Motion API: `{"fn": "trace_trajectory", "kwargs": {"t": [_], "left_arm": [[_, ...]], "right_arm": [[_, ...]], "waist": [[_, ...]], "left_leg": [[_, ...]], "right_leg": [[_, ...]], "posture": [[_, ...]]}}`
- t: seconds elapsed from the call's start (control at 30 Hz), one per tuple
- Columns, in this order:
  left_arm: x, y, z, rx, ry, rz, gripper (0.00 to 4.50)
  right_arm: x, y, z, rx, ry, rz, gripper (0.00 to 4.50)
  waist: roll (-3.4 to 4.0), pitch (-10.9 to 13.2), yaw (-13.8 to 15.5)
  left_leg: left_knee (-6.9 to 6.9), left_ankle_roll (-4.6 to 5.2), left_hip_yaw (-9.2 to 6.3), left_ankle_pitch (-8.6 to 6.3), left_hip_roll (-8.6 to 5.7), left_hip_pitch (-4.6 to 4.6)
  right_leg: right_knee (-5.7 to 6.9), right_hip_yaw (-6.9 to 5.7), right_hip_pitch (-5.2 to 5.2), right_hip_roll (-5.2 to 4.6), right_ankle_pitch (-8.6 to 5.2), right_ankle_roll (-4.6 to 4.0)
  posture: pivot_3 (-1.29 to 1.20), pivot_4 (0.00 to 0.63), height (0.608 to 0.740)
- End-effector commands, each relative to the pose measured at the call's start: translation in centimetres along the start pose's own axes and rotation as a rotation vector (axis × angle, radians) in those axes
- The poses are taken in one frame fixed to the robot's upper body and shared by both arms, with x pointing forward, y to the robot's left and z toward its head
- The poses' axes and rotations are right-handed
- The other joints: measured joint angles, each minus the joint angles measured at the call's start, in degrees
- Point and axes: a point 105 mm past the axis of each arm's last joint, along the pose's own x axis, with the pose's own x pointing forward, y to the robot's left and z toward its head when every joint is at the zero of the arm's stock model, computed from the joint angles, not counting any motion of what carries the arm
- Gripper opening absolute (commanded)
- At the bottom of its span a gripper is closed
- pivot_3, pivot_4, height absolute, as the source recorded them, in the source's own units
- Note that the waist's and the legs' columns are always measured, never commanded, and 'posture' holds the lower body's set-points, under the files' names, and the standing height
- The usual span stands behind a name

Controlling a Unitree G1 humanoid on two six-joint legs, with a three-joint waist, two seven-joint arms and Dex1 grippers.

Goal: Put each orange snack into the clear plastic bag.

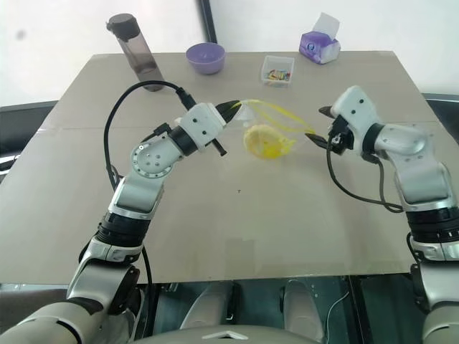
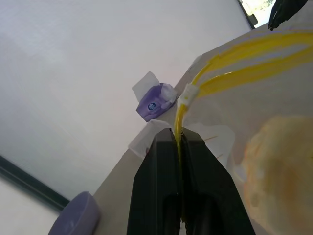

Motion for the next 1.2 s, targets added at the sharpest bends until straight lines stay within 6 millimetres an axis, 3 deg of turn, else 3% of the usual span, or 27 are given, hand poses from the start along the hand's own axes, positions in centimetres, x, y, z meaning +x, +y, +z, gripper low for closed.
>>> {"fn": "trace_trajectory", "kwargs": {"t": [0.03, 0.13, 0.33, 0.57, 0.9, 1.0, 1.2], "left_arm": [[-0.4, 0.5, 0.4, 0.025, -0.020, 0.010, 0.00], [-0.4, 0.3, 0.7, 0.028, -0.028, 0.002, 0.00], [-0.4, 0.3, 1.0, 0.050, -0.037, -0.014, 0.00], [-0.5, 0.2, 1.2, 0.057, -0.039, -0.017, 0.00], [-0.7, -0.4, 1.1, 0.046, -0.022, -0.013, 0.00], [-0.6, -0.5, 1.1, 0.044, -0.017, -0.019, 0.00], [-0.8, -0.9, 1.0, 0.079, -0.010, -0.046, 0.00]], "right_arm": [[-0.8, 0.5, 2.9, -0.114, -0.046, 0.067, 3.07], [-0.5, 0.9, 7.7, -0.124, -0.220, 0.096, 3.07], [1.6, 0.9, 10.1, -0.188, -0.285, 0.051, 3.07], [3.8, 1.8, 10.7, -0.267, -0.320, 0.046, 3.07], [5.1, 2.9, 11.6, -0.292, -0.377, 0.060, 3.07], [5.3, 2.7, 12.3, -0.305, -0.400, 0.046, 2.31], [5.5, 2.7, 13.2, -0.331, -0.432, 0.037, 2.31]], "waist": [[0.00, 0.00, -0.11], [0.01, 0.01, -0.70], [0.00, 0.01, -0.30], [0.00, 0.01, -0.18], [0.01, 0.00, -0.73], [0.01, 0.00, -0.71], [0.01, 0.00, -0.73]], "left_leg": [[-0.01, 0.00, 0.00, 0.00, 0.00, 0.00], [-0.02, 0.00, 0.04, 0.00, 0.03, 0.00], [-0.01, -0.01, -0.07, 0.00, 0.07, 0.06], [0.02, -0.02, -0.08, 0.01, -0.04, -0.09], [0.19, -0.04, -0.06, 0.02, -0.04, -0.75], [0.17, -0.04, -0.05, 0.02, -0.04, -0.75], [0.24, -0.04, 0.01, 0.03, -0.05, -0.73]], "right_leg": [[0.00, 0.00, 0.00, 0.00, 0.00, 0.00], [0.00, 0.04, -0.01, 0.01, 0.00, 0.00], [0.02, -0.06, 0.04, 0.03, 0.00, 0.00], [-0.01, -0.07, -0.08, -0.05, 0.00, 0.00], [0.28, -0.03, -0.85, -0.03, 0.01, -0.01], [0.31, -0.02, -0.88, -0.03, 0.00, -0.01], [0.49, 0.04, -0.93, -0.02, 0.00, -0.01]], "posture": [[0.00, 0.150, 0.740], [0.00, 0.150, 0.740], [0.00, 0.150, 0.740], [0.00, 0.150, 0.740], [0.00, 0.150, 0.740], [0.00, 0.150, 0.740], [0.00, 0.150, 0.740]]}}
